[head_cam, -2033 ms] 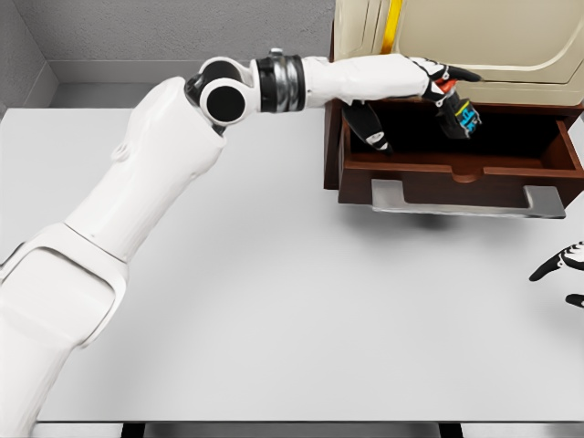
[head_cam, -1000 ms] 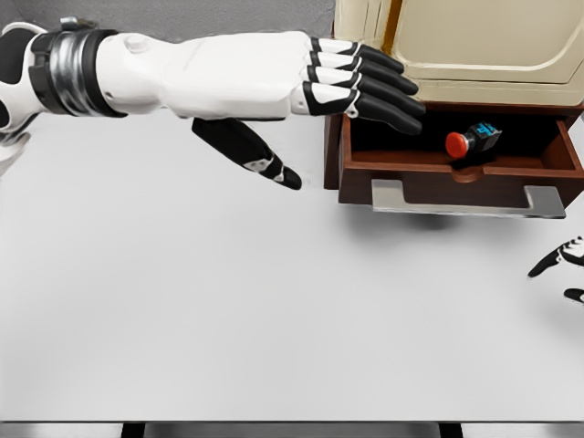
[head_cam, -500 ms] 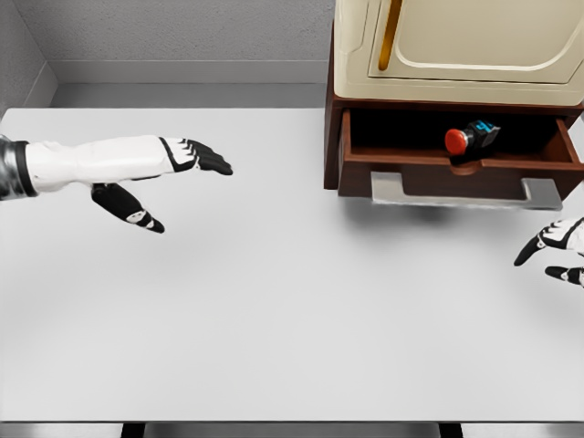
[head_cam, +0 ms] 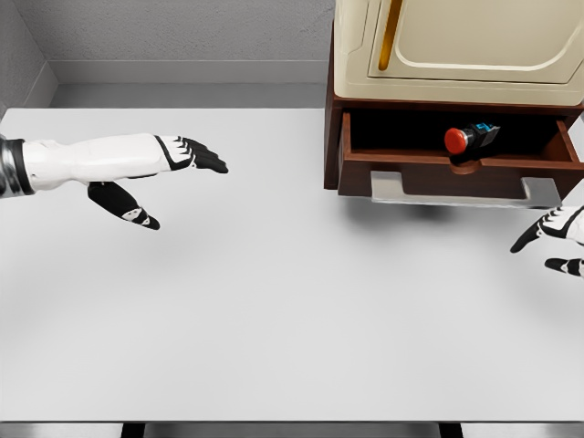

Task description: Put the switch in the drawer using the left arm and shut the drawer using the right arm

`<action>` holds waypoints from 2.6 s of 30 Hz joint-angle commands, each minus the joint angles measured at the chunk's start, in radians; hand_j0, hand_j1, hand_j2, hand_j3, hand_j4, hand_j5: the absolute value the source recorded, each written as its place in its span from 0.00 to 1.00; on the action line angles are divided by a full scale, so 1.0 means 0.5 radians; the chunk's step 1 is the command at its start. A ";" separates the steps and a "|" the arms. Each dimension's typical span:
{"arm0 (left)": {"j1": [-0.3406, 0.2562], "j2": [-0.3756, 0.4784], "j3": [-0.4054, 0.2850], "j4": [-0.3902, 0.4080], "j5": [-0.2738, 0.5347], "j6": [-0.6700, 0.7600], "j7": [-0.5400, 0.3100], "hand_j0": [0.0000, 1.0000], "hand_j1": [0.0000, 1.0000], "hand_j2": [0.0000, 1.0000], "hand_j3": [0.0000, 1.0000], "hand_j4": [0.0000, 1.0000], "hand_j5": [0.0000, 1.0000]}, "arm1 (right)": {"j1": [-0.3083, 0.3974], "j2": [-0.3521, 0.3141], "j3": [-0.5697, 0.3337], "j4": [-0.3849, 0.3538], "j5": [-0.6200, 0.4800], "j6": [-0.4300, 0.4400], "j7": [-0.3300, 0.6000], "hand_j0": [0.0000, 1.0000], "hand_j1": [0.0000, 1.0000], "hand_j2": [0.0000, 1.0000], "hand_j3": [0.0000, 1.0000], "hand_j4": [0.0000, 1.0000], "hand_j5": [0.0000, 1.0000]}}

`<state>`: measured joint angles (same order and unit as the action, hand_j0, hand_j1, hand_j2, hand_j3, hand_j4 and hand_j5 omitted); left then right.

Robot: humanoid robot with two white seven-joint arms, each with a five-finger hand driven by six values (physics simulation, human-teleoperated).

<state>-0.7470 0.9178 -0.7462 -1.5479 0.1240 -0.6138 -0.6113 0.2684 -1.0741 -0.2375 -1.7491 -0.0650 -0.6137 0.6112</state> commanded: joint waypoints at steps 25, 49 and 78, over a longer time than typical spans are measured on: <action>-0.003 0.017 0.004 0.019 0.016 0.006 0.001 1.00 1.00 1.00 1.00 1.00 1.00 | -0.248 0.007 0.181 0.047 -0.030 0.006 -0.001 0.64 0.64 0.64 0.64 0.64 0.64; 0.000 0.020 0.004 0.019 0.016 0.006 0.001 1.00 1.00 1.00 1.00 1.00 1.00 | -0.653 0.059 0.567 0.252 -0.011 0.006 -0.001 0.66 0.66 0.66 0.66 0.66 0.66; 0.000 0.020 0.008 0.022 0.016 0.006 0.001 1.00 1.00 1.00 1.00 1.00 1.00 | -1.157 0.145 0.987 0.623 -0.002 0.006 -0.001 0.69 0.69 0.69 0.69 0.69 0.69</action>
<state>-0.7470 0.9263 -0.7431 -1.5374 0.1245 -0.6137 -0.6113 -0.3114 -1.0021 0.2388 -1.4548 -0.0642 -0.6130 0.6144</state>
